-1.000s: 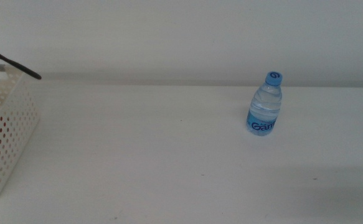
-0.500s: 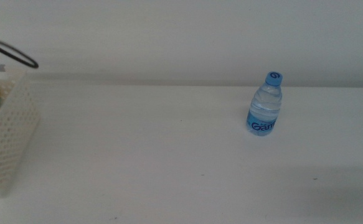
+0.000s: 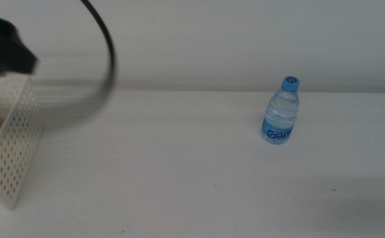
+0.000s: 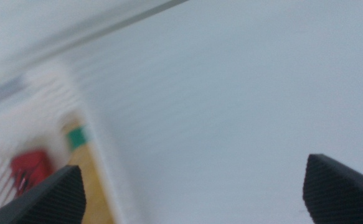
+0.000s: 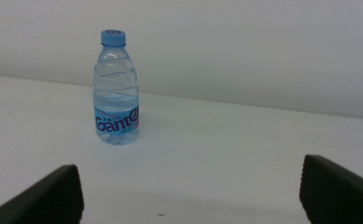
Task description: Use arms to grab the bottles and put them into the dustbin to the left of the table.
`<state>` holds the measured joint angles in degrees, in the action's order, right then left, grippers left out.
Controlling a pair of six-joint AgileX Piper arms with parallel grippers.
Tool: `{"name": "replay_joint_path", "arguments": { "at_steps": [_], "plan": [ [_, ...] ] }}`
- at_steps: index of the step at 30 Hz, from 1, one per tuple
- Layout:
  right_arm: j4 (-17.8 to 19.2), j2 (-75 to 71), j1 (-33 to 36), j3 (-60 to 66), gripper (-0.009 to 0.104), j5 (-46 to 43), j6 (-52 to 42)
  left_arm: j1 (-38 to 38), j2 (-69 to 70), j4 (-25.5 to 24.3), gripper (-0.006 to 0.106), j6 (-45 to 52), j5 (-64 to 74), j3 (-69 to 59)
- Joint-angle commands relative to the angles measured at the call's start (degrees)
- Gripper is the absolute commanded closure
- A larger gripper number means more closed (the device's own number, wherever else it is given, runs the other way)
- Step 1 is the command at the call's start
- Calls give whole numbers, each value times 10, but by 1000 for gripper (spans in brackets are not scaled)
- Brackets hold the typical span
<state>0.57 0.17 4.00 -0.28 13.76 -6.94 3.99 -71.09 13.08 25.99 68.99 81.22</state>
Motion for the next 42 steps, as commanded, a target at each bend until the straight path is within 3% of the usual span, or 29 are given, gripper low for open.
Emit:
{"name": "replay_joint_path", "arguments": {
  "at_steps": [1, 8, 12, 18, 27, 32, 42],
  "plan": [
    [1, -22, -4, 24, 3, -2, -5, -65, 71, 2, 7, -5, -38, -47],
    [1, -22, -4, 24, 3, -2, -5, -268, 249, 14, 7, -10, -206, -234],
    [1, -22, -4, 24, 3, -2, -5, -320, 327, 51, 7, -21, -277, -340],
    [1, -22, -4, 24, 3, -2, -5, -328, 385, 63, 7, -58, -311, -417],
    [1, -22, -4, 24, 3, -2, -5, -328, 394, 83, 7, -71, -288, -421],
    [1, -22, -4, 24, 3, -2, -5, -332, 395, 40, 7, -156, -288, -421],
    [1, -22, -4, 24, 3, -2, -5, -332, 395, 34, 7, -156, -288, -421]
  ]
}}
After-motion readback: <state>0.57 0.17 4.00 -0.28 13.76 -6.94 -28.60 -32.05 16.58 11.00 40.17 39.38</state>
